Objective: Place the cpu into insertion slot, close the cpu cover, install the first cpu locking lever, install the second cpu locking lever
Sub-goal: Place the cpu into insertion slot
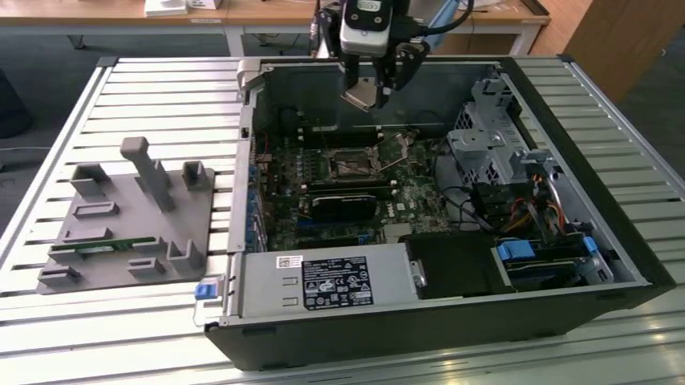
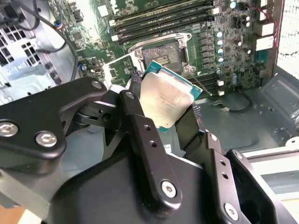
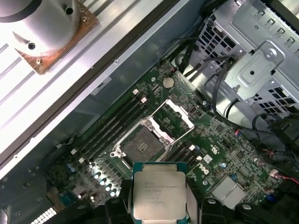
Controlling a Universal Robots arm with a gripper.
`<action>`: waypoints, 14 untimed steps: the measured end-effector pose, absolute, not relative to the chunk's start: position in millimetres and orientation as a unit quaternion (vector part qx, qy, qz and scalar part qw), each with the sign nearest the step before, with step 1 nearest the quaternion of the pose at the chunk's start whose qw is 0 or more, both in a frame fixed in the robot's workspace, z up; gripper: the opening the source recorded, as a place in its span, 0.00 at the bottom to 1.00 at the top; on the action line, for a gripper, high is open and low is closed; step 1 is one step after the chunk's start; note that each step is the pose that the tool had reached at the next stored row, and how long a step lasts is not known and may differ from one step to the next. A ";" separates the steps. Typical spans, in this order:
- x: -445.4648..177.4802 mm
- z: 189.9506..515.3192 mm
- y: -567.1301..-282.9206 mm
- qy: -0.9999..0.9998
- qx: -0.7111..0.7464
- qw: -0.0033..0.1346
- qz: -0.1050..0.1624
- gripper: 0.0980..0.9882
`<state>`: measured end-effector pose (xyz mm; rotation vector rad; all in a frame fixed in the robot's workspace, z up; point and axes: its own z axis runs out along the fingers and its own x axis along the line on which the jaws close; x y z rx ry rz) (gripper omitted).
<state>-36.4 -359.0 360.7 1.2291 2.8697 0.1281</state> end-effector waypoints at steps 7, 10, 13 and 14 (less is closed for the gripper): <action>-36.5 359.5 -359.0 0.900 0.434 0.010 0.040 0.50; -36.5 358.9 -359.0 0.893 0.449 0.011 0.040 0.50; -36.5 358.0 -359.0 0.883 0.467 0.012 0.040 0.50; -36.5 357.6 -359.0 0.880 0.474 0.012 0.040 0.50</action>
